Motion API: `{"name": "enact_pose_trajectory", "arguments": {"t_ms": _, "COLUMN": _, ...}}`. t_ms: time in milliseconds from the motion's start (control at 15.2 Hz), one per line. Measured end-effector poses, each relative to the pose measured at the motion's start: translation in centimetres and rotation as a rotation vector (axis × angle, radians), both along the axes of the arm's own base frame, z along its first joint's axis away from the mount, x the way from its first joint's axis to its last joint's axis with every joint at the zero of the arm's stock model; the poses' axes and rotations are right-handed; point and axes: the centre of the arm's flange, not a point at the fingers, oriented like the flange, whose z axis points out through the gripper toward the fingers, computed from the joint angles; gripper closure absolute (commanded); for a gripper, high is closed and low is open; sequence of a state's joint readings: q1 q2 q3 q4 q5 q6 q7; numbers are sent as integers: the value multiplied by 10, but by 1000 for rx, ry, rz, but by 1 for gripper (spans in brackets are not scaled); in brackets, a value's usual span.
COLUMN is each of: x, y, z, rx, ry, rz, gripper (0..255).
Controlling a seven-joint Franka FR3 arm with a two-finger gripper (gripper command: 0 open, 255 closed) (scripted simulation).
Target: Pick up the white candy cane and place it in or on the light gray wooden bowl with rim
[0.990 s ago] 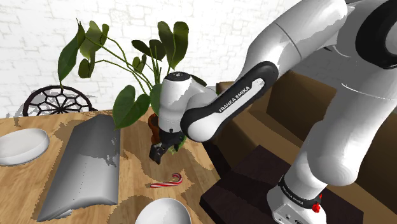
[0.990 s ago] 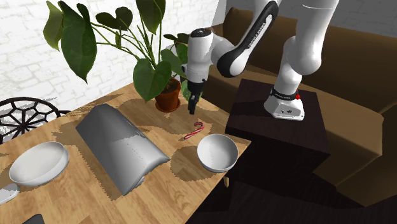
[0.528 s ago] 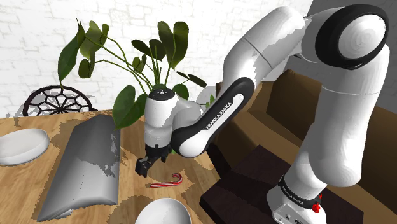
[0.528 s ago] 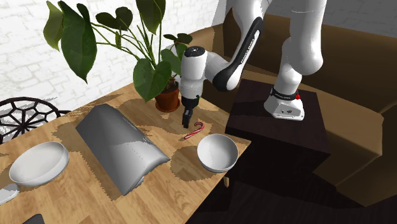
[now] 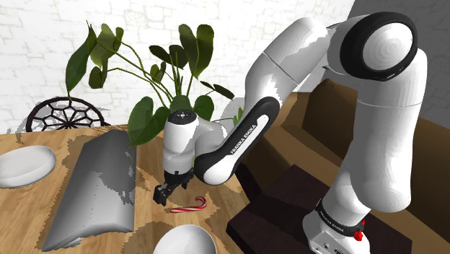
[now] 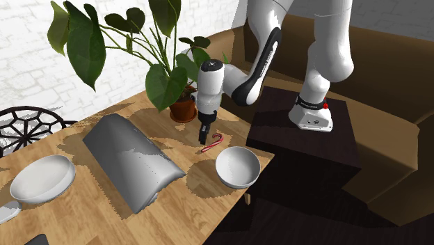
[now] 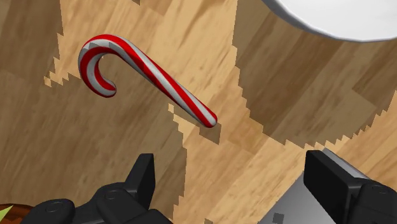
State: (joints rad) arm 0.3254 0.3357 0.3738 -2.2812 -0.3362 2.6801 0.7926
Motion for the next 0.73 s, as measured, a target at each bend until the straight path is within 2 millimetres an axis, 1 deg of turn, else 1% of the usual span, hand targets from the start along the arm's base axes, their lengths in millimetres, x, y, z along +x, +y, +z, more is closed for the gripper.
{"name": "enact_pose_trajectory", "arguments": {"t_ms": 198, "x": 0, "y": 0, "z": 0, "rx": 0, "ry": 0, "rz": 0, "gripper": 0}}
{"name": "enact_pose_trajectory", "arguments": {"t_ms": 264, "x": 0, "y": 0, "z": 0, "rx": 0, "ry": 0, "rz": 0, "gripper": 255}}
{"name": "enact_pose_trajectory", "arguments": {"t_ms": 726, "x": 0, "y": 0, "z": 0, "rx": 0, "ry": 0, "rz": 0, "gripper": 255}}
